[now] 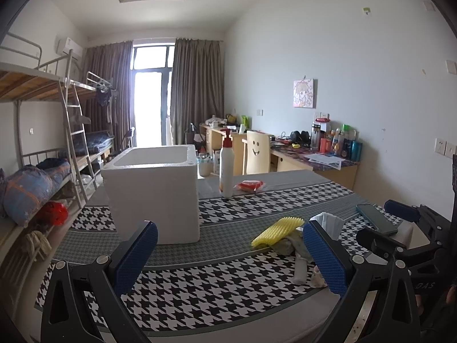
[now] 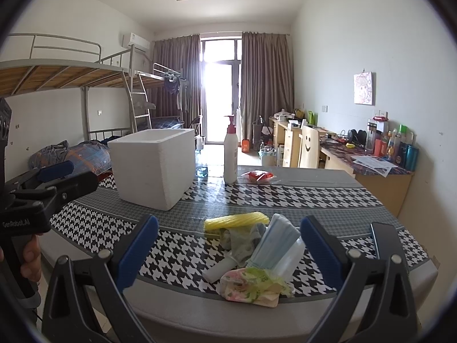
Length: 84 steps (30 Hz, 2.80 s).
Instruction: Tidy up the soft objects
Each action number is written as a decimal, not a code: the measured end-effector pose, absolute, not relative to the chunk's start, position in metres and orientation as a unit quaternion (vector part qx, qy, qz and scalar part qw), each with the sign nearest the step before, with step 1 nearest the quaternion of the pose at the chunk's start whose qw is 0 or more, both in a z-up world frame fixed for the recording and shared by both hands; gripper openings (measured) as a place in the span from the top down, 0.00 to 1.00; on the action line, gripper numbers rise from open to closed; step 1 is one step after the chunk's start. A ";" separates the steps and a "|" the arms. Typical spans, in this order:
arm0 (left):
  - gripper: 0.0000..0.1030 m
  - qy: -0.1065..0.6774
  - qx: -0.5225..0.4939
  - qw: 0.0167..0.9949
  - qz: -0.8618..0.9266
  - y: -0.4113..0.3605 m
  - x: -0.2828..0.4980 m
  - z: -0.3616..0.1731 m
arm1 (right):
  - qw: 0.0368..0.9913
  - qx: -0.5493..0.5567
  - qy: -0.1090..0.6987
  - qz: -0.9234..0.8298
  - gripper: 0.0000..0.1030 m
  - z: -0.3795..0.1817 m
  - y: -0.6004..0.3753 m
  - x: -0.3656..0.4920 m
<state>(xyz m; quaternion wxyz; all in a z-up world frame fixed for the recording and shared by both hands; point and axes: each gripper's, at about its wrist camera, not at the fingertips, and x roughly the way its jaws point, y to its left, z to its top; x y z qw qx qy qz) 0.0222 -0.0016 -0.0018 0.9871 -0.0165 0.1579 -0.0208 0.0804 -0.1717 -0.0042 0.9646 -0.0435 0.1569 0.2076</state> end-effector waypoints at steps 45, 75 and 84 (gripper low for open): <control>0.01 0.264 0.047 0.961 -0.073 -0.047 0.119 -0.035 | 0.960 -0.022 0.214 0.182 0.03 -0.025 -0.212 0.140; 0.24 0.368 0.082 0.917 -0.134 -0.078 0.191 -0.073 | 0.954 0.003 0.251 0.162 0.03 -0.047 -0.234 0.172; 0.46 0.394 0.076 0.905 -0.143 -0.083 0.209 -0.083 | 0.952 0.005 0.260 0.161 0.03 -0.051 -0.232 0.178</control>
